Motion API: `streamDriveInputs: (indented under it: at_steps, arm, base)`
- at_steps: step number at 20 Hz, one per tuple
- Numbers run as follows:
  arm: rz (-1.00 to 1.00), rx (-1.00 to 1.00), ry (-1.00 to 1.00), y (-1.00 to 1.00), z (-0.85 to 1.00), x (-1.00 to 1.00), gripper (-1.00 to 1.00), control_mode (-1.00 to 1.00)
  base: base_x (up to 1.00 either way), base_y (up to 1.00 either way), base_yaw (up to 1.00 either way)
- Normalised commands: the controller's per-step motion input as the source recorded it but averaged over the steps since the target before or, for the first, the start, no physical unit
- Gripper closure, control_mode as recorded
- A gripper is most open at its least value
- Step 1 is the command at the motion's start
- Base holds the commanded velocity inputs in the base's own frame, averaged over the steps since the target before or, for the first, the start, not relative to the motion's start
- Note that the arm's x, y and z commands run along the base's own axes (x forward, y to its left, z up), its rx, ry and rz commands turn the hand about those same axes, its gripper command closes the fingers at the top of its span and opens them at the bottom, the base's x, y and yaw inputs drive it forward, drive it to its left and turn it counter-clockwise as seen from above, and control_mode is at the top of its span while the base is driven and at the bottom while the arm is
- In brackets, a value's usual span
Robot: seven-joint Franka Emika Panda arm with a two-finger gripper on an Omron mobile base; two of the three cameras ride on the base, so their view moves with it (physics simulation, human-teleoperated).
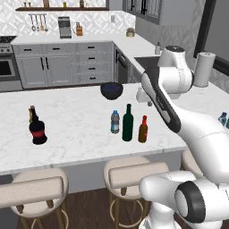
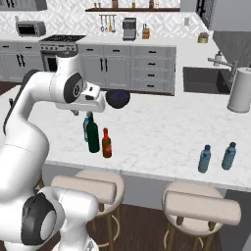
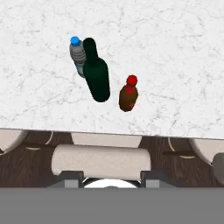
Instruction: Move the plastic bottles in the middle to the plastics group, and the glass bottles in the middle to the glass group.
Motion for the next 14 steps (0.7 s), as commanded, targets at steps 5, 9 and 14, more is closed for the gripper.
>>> streamDriveInputs:
  at_steps: [5, 9, 14]
  arm:
    - [0.00, 0.00, 0.00, 0.10, 0.00, -0.19, -1.00, -1.00]
    - [0.00, 0.00, 0.00, 0.06, 0.00, -0.03, -1.00, -1.00]
    - [0.00, 0.00, -0.04, 0.02, 0.00, 0.00, -1.00, -1.00]
  base:
    - [0.00, 0.00, 0.00]
    - [0.00, 0.00, 0.00]
    - [0.00, 0.00, 0.00]
